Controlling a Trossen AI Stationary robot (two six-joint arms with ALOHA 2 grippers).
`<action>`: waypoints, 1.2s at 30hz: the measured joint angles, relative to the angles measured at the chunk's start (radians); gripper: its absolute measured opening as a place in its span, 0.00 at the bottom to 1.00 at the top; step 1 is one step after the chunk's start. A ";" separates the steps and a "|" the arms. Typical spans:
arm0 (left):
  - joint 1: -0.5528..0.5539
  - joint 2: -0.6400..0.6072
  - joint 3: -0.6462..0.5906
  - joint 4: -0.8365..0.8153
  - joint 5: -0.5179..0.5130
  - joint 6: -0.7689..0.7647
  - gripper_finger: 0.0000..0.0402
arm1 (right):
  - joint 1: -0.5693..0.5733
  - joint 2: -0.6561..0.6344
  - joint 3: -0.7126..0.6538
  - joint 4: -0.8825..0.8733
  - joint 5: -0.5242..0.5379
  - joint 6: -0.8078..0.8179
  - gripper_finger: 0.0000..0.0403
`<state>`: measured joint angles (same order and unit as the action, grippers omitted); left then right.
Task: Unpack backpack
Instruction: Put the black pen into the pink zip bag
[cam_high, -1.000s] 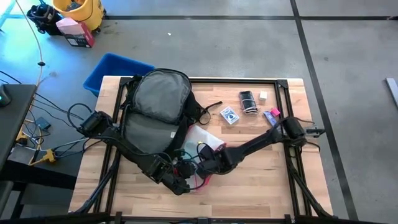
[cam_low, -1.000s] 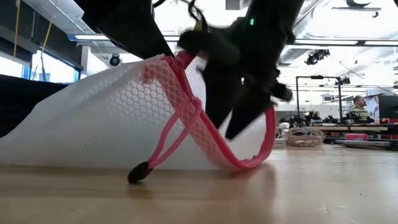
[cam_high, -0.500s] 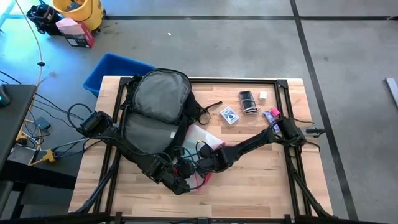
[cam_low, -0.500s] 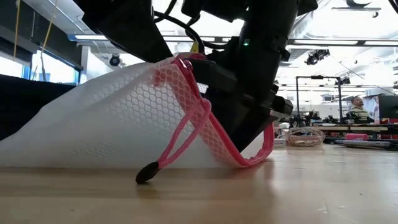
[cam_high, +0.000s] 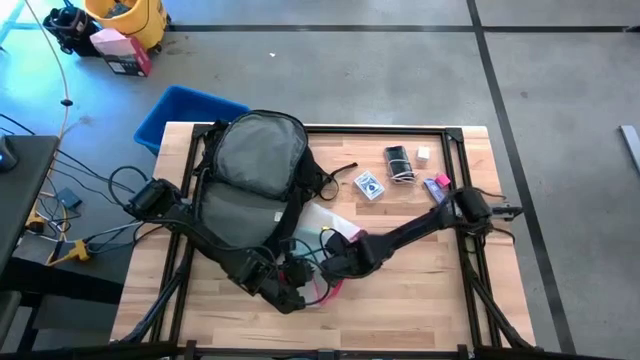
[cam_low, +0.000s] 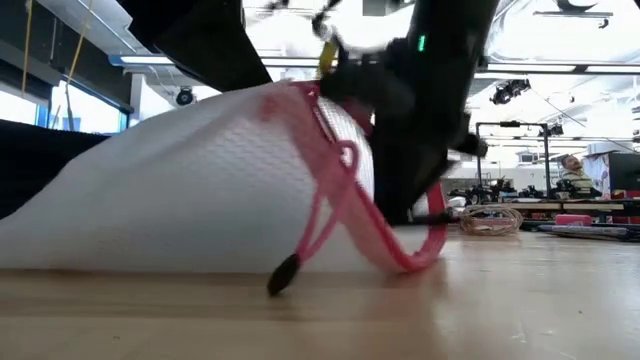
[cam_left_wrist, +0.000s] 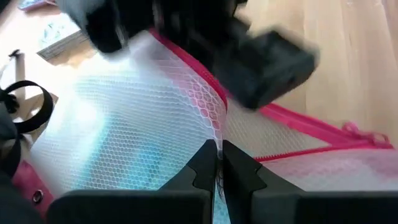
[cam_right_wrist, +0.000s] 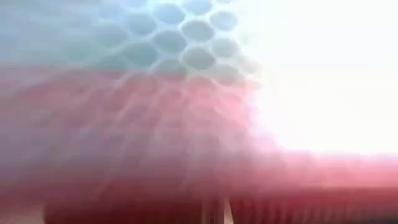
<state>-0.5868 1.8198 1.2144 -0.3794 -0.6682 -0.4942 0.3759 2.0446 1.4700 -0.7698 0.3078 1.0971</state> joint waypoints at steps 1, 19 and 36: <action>-0.001 0.000 0.000 -0.001 -0.007 -0.002 0.00 | 0.008 -0.013 0.000 -0.008 0.020 0.014 0.01; -0.018 0.000 0.000 0.001 -0.177 -0.026 0.00 | 0.022 -0.008 0.000 -0.097 -0.006 0.159 0.00; -0.036 0.000 -0.002 -0.041 -0.210 -0.029 0.00 | -0.075 0.040 0.001 0.424 0.092 -0.118 0.18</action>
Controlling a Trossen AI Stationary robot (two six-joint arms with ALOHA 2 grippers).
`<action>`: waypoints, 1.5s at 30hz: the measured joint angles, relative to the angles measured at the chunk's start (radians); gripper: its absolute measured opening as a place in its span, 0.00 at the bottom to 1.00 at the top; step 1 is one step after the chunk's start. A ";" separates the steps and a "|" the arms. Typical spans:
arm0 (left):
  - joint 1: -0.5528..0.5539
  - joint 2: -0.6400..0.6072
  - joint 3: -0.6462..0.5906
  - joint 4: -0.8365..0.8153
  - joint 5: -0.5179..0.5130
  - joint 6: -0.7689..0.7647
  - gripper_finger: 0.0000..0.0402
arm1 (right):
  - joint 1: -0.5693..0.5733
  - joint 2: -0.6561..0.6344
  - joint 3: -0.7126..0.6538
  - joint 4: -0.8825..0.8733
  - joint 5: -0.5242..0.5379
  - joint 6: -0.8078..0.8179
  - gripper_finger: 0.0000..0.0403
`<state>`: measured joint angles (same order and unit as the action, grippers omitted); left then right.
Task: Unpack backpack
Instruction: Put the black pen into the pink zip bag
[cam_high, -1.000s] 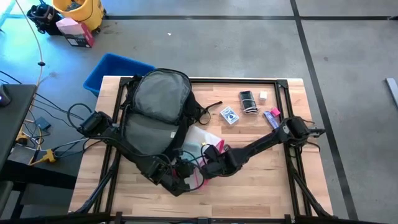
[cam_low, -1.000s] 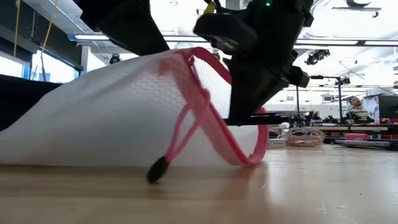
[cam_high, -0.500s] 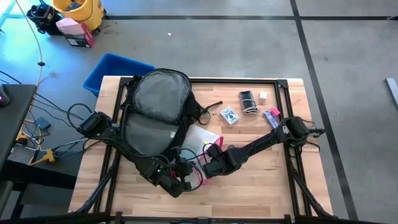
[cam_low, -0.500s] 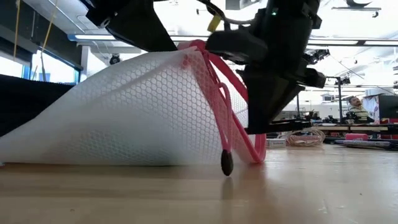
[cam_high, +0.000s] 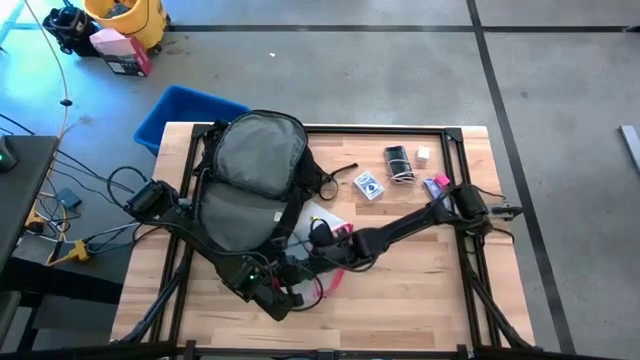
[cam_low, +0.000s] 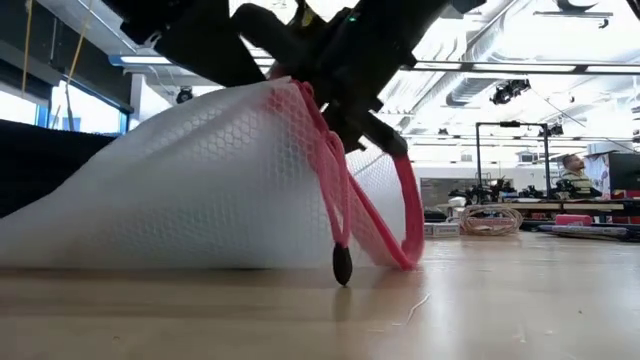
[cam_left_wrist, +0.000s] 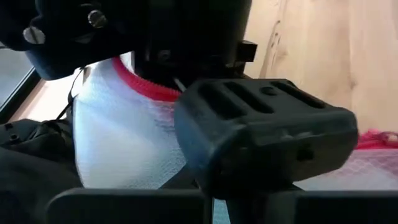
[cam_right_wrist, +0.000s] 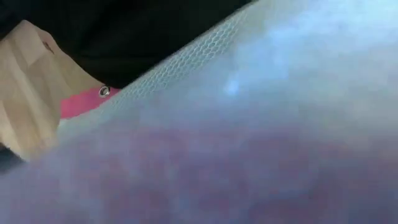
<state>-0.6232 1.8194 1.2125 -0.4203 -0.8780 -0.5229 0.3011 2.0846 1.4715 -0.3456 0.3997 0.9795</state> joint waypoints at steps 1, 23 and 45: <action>0.000 0.000 0.000 -0.001 0.000 -0.001 0.00 | -0.001 0.000 0.000 0.003 0.004 -0.015 0.22; -0.017 -0.008 0.005 -0.024 -0.014 -0.015 0.00 | 0.138 -0.072 0.001 -0.270 0.014 -0.060 0.53; -0.039 -0.056 0.003 -0.039 -0.026 0.030 0.00 | 0.060 -0.015 -0.075 0.083 -0.068 -0.194 0.47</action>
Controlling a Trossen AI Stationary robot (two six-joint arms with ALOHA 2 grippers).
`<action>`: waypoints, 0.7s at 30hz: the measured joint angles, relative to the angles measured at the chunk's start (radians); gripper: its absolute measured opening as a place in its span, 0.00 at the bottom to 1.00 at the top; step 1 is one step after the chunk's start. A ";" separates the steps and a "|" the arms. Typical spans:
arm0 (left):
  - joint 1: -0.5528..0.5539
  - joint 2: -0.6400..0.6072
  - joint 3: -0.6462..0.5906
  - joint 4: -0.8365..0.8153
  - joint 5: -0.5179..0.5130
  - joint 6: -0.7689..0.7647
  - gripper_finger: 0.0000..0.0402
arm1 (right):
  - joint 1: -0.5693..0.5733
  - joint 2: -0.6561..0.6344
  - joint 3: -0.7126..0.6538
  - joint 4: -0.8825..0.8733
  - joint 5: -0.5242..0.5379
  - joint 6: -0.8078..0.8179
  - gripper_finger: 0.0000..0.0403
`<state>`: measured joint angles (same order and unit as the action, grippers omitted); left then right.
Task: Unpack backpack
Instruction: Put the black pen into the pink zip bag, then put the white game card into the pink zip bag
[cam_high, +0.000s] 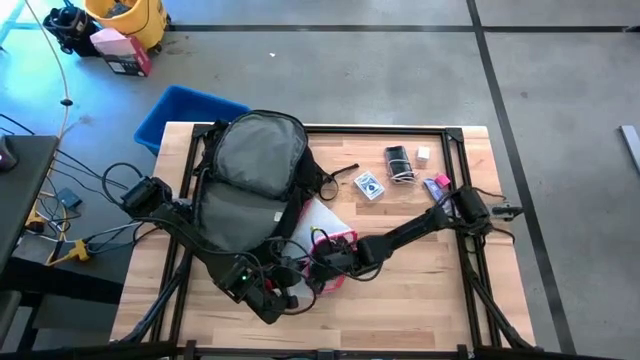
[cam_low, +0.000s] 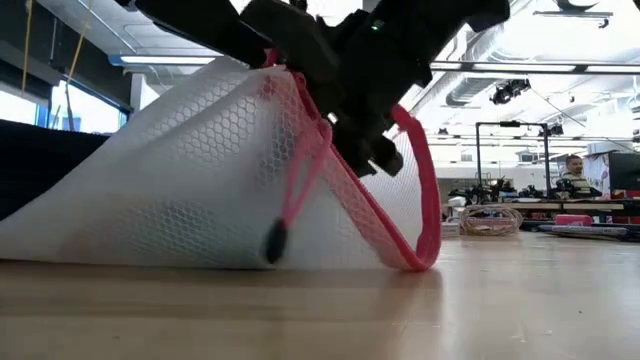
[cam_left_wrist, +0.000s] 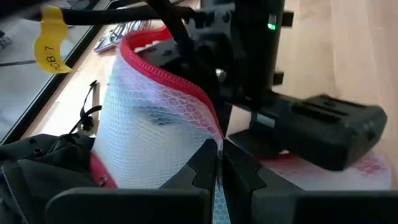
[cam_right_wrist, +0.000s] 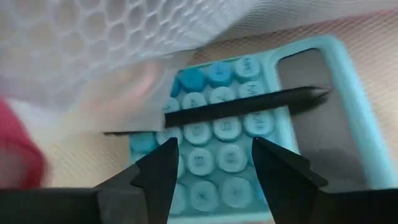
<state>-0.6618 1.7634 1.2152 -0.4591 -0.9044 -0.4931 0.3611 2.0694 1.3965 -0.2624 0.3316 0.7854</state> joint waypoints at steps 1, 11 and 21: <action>-0.001 0.000 0.000 -0.001 0.000 -0.001 0.00 | 0.006 -0.013 0.003 -0.025 0.003 -0.001 0.47; -0.001 0.000 0.000 -0.016 0.004 -0.011 0.00 | 0.112 -0.167 0.011 -0.346 0.001 0.042 0.47; -0.001 0.000 0.000 -0.016 0.004 -0.019 0.00 | 0.115 -0.268 0.011 -1.009 0.244 0.468 0.47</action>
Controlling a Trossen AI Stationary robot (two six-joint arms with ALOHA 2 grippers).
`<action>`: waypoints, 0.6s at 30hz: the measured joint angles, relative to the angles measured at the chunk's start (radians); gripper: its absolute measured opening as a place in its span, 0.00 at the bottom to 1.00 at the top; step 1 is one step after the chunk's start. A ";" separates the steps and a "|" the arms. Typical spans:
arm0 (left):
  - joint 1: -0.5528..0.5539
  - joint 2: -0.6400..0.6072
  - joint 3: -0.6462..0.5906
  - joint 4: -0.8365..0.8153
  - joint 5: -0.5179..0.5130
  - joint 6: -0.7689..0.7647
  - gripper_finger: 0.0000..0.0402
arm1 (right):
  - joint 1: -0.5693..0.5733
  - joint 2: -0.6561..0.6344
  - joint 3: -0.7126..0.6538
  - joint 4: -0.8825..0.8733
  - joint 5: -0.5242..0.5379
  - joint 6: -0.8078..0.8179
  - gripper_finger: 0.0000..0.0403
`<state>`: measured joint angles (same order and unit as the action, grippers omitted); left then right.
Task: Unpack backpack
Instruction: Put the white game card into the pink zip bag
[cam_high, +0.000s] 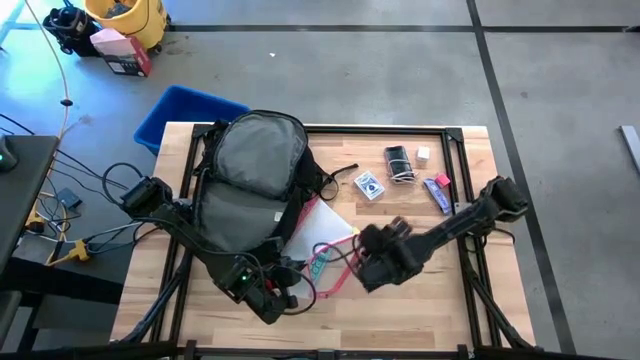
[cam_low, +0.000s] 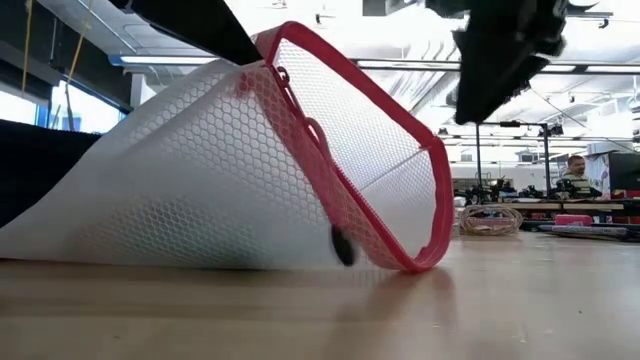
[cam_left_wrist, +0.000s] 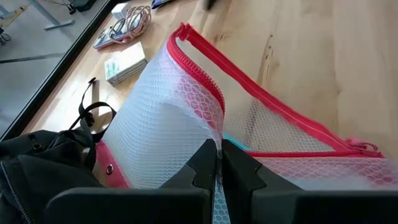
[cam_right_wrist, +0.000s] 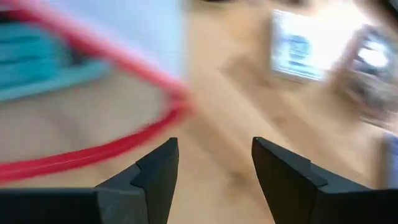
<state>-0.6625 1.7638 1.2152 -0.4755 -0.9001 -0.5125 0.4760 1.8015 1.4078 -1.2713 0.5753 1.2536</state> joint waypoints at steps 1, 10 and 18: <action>0.000 0.000 0.000 0.000 0.000 0.000 0.00 | -0.016 0.000 -0.001 -0.050 -0.001 0.020 0.47; 0.000 0.000 0.000 -0.021 0.011 0.000 0.00 | -0.313 -0.010 -0.098 -0.030 -0.072 -0.205 0.47; 0.002 -0.017 0.000 -0.056 0.031 -0.018 0.00 | -0.669 -0.009 -0.163 0.330 -0.374 -0.606 0.62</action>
<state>-0.6605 1.7470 1.2152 -0.5317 -0.8692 -0.5304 -0.1931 1.7924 1.2453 -0.9412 0.2016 0.6480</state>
